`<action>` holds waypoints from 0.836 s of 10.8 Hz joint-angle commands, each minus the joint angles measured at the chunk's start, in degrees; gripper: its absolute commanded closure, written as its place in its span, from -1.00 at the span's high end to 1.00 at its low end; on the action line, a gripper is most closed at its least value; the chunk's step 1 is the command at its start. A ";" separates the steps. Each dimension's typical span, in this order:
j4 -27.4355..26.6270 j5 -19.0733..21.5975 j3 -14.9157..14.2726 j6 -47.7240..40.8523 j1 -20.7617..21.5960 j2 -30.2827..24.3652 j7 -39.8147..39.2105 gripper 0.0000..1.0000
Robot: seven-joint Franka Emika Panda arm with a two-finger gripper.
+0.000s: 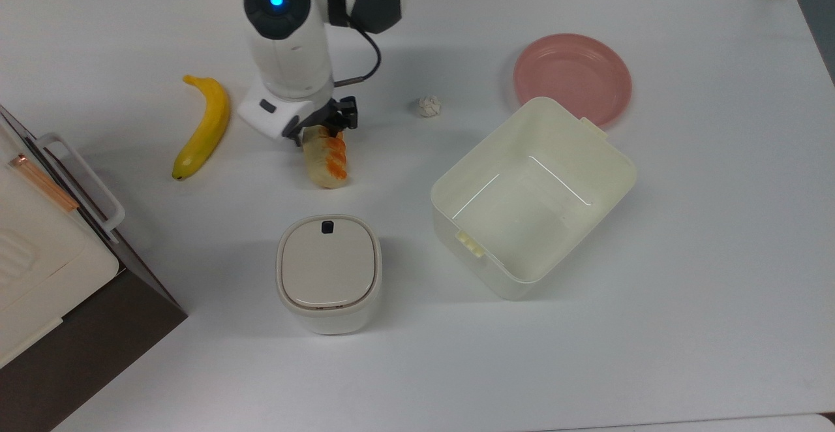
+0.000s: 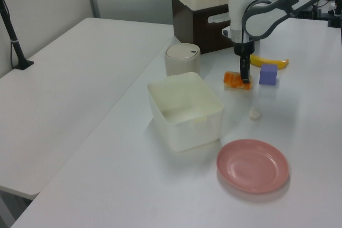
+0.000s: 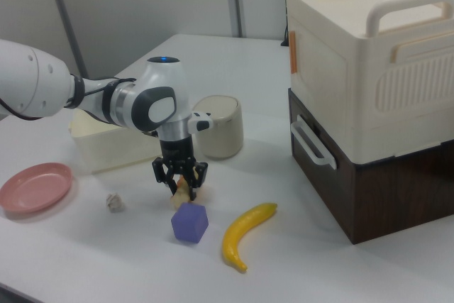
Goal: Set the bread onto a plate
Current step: 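Lift the bread and carry it over to the pink plate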
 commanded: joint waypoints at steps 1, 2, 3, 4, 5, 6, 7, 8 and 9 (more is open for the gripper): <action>0.18 2.47 -0.66 1.99 1.62 -1.05 1.13 -0.98; 1.15 2.83 -0.66 0.24 1.71 -1.67 0.96 -1.00; 2.29 3.00 -0.66 -2.38 1.62 -2.46 0.69 -1.00; 3.95 3.27 -0.66 -5.19 1.62 -3.51 0.52 -1.00; 5.19 4.05 -0.66 -7.92 1.88 -4.65 0.43 -1.00; 5.90 4.50 -0.66 -10.99 2.93 -6.14 0.34 -1.00; 6.34 4.50 -0.75 -14.07 5.38 -7.29 0.25 -1.00; 6.43 4.50 -1.45 -16.71 9.14 -7.39 0.69 -1.00; 6.52 4.50 -3.63 -19.26 14.31 -7.39 1.04 -0.98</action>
